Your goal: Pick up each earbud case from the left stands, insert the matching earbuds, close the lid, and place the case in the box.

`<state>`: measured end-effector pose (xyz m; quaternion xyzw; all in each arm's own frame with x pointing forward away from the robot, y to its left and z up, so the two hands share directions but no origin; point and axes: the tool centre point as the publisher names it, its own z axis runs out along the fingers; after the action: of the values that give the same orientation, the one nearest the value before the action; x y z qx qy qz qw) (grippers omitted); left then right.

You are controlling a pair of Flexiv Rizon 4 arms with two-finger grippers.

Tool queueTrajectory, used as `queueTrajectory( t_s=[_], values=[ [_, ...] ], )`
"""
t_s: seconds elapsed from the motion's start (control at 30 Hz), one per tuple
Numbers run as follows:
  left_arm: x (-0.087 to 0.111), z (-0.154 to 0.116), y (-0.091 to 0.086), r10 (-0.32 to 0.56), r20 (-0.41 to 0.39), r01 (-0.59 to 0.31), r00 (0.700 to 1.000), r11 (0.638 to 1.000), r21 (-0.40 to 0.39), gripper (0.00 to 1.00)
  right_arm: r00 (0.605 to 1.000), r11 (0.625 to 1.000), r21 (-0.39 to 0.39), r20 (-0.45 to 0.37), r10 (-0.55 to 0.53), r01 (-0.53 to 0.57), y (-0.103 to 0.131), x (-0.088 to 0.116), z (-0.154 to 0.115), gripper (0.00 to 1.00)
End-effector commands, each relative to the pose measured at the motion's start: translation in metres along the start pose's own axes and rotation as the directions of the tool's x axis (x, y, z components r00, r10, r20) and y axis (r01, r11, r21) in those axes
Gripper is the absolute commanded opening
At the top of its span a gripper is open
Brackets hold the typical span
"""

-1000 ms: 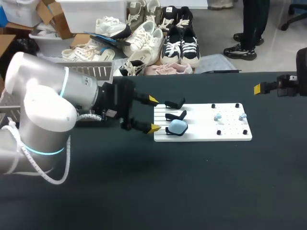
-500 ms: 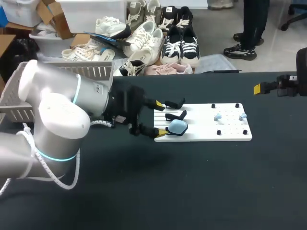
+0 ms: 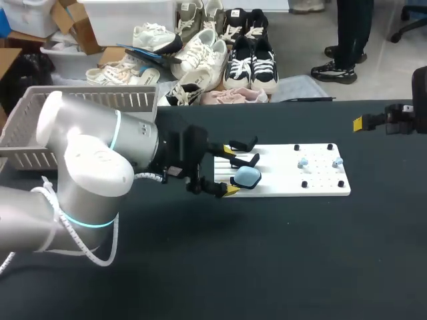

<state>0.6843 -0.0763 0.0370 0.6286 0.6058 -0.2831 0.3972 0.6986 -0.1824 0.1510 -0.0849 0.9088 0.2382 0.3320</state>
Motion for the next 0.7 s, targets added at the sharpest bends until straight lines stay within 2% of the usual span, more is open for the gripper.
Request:
queueTrajectory(
  t_s=[0.03, 0.57, 0.63, 0.7],
  values=[
    [0.003, 0.008, 0.004, -0.011, 0.011, 0.011, 1.000, 1.000, 0.009, 1.00, 1.000, 1.000, -0.007, -0.001, -0.002, 0.002, -0.002, 0.000, 0.000, 1.00],
    [0.010, 0.026, 0.008, -0.037, 0.004, 0.037, 0.999, 0.999, 0.010, 1.00, 1.000, 1.000, -0.007, -0.001, -0.002, 0.002, -0.002, 0.000, 0.000, 1.00],
    [0.008, 0.027, 0.010, -0.072, 0.018, 0.071, 0.997, 0.997, 0.022, 0.97, 1.000, 1.000, -0.007, -0.001, -0.002, 0.002, -0.002, 0.000, 0.000, 1.00],
    [0.007, 0.027, 0.011, -0.071, 0.019, 0.071, 0.997, 0.997, 0.019, 0.95, 1.000, 1.000, -0.007, -0.001, -0.002, 0.002, -0.002, 0.000, 0.000, 1.00]
  ],
)
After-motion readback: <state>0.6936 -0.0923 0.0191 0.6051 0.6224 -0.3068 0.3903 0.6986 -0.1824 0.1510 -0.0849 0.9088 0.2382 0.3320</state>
